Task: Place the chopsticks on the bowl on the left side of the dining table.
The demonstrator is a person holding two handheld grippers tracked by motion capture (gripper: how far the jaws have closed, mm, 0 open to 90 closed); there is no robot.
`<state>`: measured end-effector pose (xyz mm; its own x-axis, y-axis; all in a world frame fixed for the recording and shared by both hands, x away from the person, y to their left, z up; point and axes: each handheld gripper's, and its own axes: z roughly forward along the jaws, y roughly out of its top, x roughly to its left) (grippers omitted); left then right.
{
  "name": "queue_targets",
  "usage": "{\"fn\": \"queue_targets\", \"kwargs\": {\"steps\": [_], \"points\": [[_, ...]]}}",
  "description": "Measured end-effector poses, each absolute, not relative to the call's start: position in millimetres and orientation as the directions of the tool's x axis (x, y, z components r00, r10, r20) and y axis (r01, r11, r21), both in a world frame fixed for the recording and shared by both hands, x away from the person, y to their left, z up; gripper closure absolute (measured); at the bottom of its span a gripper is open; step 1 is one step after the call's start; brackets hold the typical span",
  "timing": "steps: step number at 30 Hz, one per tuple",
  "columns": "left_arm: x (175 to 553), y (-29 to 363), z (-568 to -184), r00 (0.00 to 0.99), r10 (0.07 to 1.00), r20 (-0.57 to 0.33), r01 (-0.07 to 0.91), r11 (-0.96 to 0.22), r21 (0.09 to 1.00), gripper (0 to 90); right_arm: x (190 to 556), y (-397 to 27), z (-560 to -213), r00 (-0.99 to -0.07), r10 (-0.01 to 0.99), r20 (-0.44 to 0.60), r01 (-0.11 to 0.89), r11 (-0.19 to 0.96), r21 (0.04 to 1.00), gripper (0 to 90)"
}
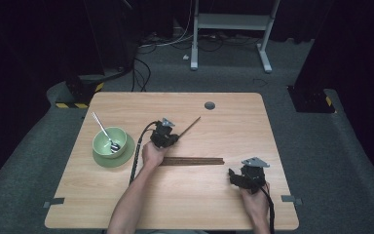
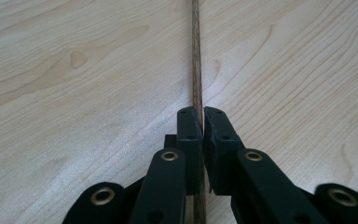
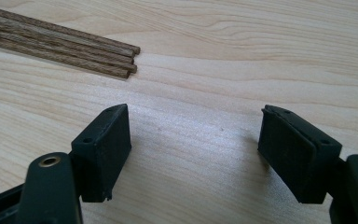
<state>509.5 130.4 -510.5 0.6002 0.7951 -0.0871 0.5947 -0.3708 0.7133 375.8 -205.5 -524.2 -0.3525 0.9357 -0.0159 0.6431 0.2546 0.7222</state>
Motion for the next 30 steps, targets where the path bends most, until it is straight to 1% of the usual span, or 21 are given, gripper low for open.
{"fn": "queue_targets", "kwargs": {"steps": [3,11,17,30], "points": [[506.4,131.0,-509.9,0.613,0.784,-0.095,0.600,-0.384,0.701,85.2,375.7,-205.5,-524.3,-0.354,0.935,-0.017,0.642,0.256,0.723,24.8],[505.7,129.3,-500.3,0.635,0.764,-0.118,0.582,-0.372,0.723,85.2,375.8,-205.3,-524.3,-0.355,0.935,-0.016,0.641,0.256,0.723,24.8],[497.8,129.7,-488.4,0.655,0.749,-0.100,0.557,-0.389,0.734,85.2,375.7,-205.3,-524.3,-0.355,0.935,-0.016,0.641,0.256,0.723,24.8],[481.7,139.3,-467.9,0.667,0.737,-0.109,0.543,-0.380,0.749,85.2,375.7,-205.3,-524.3,-0.355,0.935,-0.016,0.641,0.256,0.723,24.8]]}}
